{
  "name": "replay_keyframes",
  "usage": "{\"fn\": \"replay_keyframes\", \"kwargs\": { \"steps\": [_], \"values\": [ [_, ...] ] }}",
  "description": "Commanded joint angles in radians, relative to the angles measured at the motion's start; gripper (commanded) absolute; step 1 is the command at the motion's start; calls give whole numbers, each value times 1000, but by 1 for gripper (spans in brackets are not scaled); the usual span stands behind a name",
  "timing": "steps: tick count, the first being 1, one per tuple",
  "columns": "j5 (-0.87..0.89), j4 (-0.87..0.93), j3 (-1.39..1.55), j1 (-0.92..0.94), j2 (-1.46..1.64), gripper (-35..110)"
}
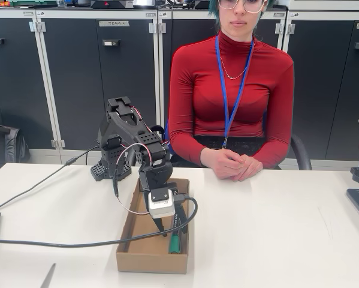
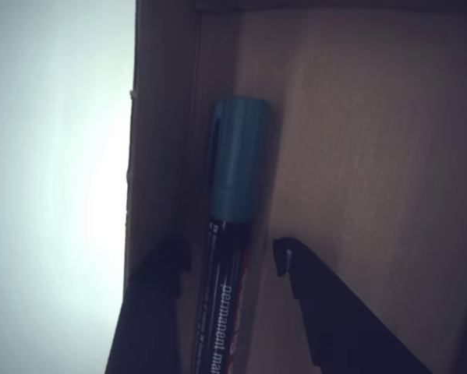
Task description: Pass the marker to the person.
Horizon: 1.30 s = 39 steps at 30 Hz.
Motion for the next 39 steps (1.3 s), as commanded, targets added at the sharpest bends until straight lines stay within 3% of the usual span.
{"fn": "replay_keyframes", "kwargs": {
  "steps": [1,14,20,39],
  "values": [
    [-20,25,-52,-23,5,19],
    [-43,147,-49,49,-32,16],
    [-43,144,-54,52,-31,-5],
    [120,245,-330,49,110,-5]
  ]
}}
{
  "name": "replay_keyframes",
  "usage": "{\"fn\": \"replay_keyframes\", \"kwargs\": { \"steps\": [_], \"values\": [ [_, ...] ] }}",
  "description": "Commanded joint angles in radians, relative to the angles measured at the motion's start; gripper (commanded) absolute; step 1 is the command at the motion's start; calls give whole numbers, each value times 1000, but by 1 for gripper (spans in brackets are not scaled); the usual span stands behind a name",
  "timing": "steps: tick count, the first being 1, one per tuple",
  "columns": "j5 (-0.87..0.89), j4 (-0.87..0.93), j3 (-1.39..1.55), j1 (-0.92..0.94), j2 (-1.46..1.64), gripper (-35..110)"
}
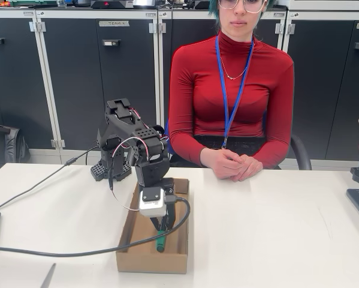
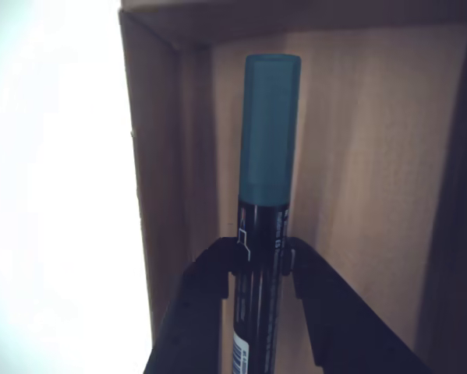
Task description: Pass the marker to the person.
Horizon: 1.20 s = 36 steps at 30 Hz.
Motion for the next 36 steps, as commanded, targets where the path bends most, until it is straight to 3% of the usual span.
{"fn": "replay_keyframes", "kwargs": {
  "steps": [1,15,25,36],
  "values": [
    [26,-12,-110,-6,135,-5],
    [74,25,-135,-95,403,-5],
    [169,-202,-170,-187,557,-5],
    [210,-410,-6,-379,652,-5]
  ]
}}
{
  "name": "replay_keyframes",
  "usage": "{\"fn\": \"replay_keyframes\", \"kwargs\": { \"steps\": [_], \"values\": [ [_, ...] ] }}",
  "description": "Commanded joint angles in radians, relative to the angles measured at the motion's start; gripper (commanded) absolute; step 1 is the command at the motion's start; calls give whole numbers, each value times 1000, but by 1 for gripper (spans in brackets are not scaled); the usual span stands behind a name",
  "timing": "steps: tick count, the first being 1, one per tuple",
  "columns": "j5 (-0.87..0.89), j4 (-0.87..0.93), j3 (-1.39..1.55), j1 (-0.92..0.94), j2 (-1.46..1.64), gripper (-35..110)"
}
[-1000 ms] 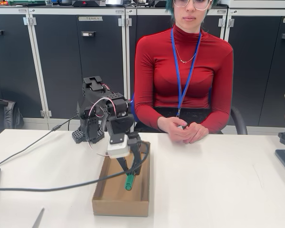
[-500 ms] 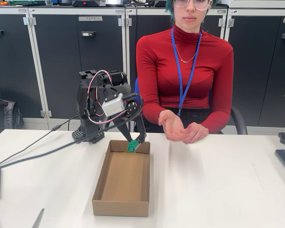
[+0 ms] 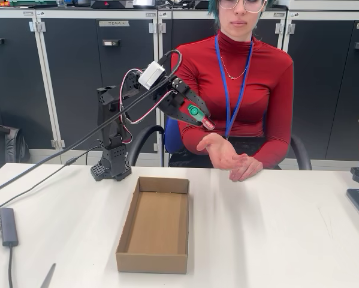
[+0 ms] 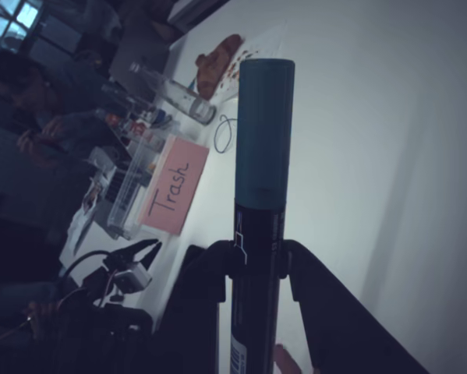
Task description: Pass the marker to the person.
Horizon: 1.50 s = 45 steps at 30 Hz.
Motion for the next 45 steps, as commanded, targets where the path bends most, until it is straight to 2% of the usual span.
{"fn": "replay_keyframes", "kwargs": {
  "steps": [1,7,19,27,34,45],
  "values": [
    [-28,-71,25,-120,97,-5],
    [-95,-138,75,-255,129,-5],
    [-348,-224,224,-460,184,-5],
    [-463,-141,253,-508,190,-5],
    [-288,40,202,-497,169,-5],
    [-72,137,225,-506,181,-5]
  ]
}}
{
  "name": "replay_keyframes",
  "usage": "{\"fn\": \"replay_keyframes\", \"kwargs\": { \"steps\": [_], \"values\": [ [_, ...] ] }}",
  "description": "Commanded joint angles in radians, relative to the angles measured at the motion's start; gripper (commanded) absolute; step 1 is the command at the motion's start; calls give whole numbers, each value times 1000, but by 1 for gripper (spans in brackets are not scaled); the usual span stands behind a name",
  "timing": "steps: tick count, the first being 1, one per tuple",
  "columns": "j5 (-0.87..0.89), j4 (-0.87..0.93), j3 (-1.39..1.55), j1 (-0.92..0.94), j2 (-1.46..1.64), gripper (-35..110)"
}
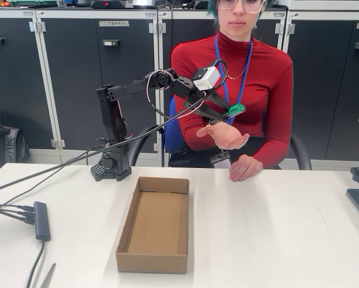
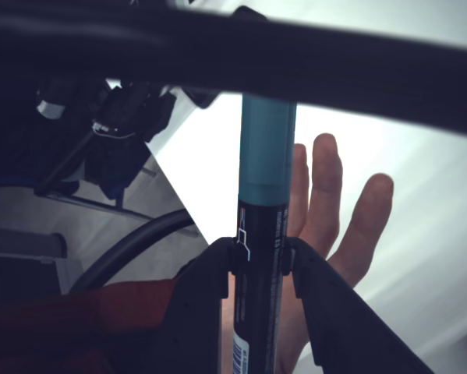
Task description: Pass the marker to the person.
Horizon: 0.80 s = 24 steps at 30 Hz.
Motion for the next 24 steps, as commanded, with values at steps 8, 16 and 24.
{"fn": "replay_keyframes", "kwargs": {
  "steps": [8,16,24],
  "values": [
    [138,-18,11,-12,64,-5],
    [183,-18,6,-3,58,-5],
    [210,-18,17,5,57,13]
  ]
}}
